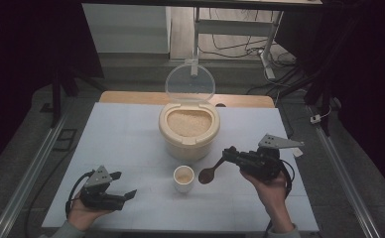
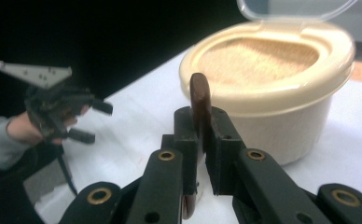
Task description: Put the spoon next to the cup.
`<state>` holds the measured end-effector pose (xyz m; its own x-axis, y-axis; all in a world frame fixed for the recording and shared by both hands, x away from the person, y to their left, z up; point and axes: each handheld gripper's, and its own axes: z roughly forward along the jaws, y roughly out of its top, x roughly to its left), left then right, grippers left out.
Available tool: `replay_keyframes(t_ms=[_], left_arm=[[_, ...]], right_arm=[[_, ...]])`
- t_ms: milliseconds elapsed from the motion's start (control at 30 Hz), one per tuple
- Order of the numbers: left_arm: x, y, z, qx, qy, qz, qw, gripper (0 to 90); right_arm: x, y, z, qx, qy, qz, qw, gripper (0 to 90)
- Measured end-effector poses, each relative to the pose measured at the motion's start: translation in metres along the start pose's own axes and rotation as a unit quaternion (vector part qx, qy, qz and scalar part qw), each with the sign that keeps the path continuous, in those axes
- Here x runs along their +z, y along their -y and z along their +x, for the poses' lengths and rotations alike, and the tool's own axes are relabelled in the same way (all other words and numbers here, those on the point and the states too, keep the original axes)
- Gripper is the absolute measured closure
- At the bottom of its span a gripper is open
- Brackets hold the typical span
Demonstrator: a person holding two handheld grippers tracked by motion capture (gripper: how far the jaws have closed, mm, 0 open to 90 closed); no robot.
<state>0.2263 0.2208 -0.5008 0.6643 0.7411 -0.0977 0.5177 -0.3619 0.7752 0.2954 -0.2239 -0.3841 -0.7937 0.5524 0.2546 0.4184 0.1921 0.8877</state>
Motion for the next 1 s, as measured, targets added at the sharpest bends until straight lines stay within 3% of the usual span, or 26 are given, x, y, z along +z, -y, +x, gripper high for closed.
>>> replay_keyframes(t_ms=[300,633,833,1000], left_arm=[[0.000,0.000,-0.001,0.001,0.001,0.000,1.0000,15.6],[0.000,0.000,-0.001,0.005,0.001,0.003,1.0000,15.6],[0.000,0.001,0.000,0.004,0.001,0.003,1.0000,15.7],[0.000,0.001,0.000,0.003,0.000,0.003,1.0000,15.7]], right_arm=[[0.008,0.005,0.003,-0.004,-0.014,0.062,0.9980,83.3],[0.028,0.015,0.002,-0.011,-0.032,0.136,0.9901,83.3],[0.043,0.020,0.002,-0.012,-0.029,0.148,0.9885,83.2],[0.049,0.022,-0.005,-0.008,-0.023,0.131,0.9911,81.9]])
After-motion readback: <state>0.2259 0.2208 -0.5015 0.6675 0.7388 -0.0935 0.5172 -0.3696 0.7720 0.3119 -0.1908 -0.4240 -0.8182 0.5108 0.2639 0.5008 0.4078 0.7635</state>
